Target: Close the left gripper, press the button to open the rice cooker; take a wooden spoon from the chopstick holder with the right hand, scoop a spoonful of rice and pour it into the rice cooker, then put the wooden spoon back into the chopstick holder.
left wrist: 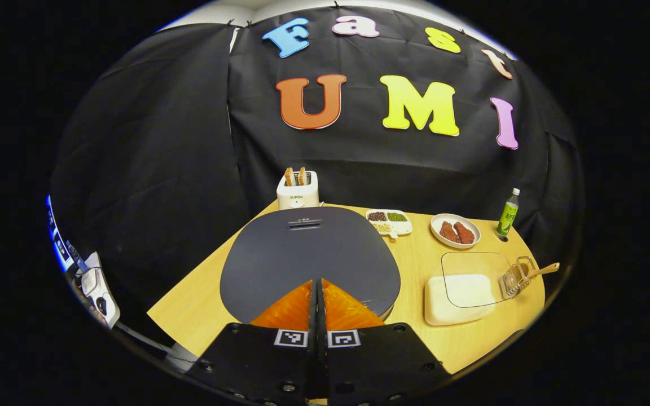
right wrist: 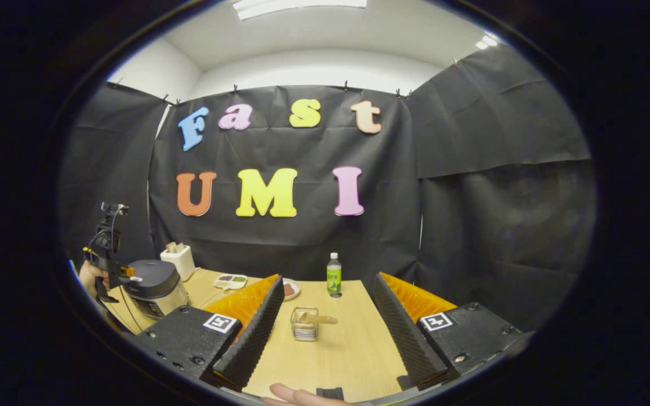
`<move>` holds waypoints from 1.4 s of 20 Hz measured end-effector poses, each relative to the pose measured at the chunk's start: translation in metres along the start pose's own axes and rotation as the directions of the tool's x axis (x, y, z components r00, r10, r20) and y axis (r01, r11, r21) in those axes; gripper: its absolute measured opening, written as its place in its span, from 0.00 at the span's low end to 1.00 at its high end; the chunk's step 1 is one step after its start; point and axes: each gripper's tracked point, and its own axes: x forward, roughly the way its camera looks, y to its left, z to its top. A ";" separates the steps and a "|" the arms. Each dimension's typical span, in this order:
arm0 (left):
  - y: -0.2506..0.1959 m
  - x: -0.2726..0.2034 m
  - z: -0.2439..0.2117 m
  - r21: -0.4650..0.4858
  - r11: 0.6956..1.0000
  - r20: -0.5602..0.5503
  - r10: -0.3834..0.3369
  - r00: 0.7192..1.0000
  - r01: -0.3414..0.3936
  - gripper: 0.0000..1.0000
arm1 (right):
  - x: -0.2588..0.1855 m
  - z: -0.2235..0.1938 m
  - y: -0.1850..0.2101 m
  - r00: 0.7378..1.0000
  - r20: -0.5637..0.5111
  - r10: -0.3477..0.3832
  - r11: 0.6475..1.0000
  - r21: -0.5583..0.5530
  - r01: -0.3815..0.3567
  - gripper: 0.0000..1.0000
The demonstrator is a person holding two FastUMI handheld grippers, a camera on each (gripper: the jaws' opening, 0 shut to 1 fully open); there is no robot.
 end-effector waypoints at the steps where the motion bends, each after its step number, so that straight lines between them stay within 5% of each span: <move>1: 0.001 0.003 -0.004 0.001 1.000 -0.002 0.004 1.000 -0.004 0.00 | 0.000 -0.002 -0.001 1.000 -0.001 -0.003 1.000 0.002 0.003 0.99; 12: 0.003 0.013 -0.027 -0.060 0.998 -0.053 0.024 0.998 -0.027 0.00 | -0.009 -0.002 -0.012 0.999 0.026 -0.018 1.000 0.008 0.018 1.00; 21: -0.005 -0.001 -0.012 -0.019 0.998 0.013 0.055 0.998 -0.054 0.00 | -0.023 0.004 -0.017 0.996 0.080 -0.035 0.999 -0.007 0.035 0.99; 22: -0.009 -0.007 -0.001 -0.023 0.999 0.061 0.041 0.997 -0.040 0.04 | -0.023 0.004 -0.018 0.996 0.083 -0.039 0.999 -0.019 0.041 1.00; 26: -0.010 -0.037 0.044 0.004 0.997 0.230 0.074 0.970 -0.077 0.77 | -0.019 -0.003 -0.016 0.996 0.081 -0.043 0.998 -0.035 0.046 1.00; 28: -0.007 -0.053 0.057 0.026 0.994 0.282 0.095 0.955 -0.107 0.91 | -0.015 -0.009 -0.015 0.997 0.069 -0.045 0.998 -0.032 0.047 1.00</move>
